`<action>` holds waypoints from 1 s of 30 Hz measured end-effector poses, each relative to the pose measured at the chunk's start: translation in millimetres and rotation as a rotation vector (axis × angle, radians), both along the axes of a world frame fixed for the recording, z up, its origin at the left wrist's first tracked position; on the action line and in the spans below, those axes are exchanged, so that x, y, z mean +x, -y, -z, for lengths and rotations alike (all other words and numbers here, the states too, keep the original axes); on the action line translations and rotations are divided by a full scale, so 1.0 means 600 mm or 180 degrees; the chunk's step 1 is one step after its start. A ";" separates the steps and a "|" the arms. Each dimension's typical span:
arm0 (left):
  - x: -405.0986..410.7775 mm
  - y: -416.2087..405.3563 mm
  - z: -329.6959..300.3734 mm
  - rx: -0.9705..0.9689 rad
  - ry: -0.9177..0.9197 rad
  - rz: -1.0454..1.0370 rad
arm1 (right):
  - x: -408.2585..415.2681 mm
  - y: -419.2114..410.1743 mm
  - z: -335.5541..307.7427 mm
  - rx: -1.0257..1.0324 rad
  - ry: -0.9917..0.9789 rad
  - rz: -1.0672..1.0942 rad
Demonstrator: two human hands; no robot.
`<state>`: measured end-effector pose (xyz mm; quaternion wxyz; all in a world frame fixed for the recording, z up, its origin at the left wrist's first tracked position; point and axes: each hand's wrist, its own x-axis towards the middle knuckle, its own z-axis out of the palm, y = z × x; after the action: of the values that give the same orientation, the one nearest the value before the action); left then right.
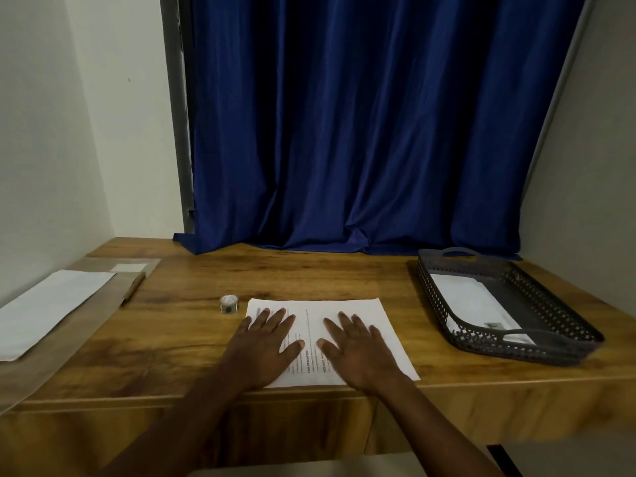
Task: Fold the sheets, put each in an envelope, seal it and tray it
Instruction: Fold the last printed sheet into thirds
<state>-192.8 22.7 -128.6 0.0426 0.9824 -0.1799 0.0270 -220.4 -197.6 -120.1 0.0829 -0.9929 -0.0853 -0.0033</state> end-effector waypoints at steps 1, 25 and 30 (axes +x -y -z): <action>0.001 -0.002 -0.001 0.0001 -0.0021 -0.0014 | 0.002 0.018 0.000 -0.0028 -0.0011 0.0086; -0.007 -0.025 0.002 -0.0146 0.0039 -0.0212 | -0.045 0.107 -0.042 0.0828 0.0154 0.1254; -0.005 -0.027 0.005 -0.0143 0.0068 -0.0194 | -0.067 0.088 -0.051 0.1575 0.0403 0.1366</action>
<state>-195.9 38.7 -131.6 0.0618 0.9859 -0.1496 0.0428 -260.4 -250.4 -89.6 0.3135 -0.9358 0.1241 -0.1031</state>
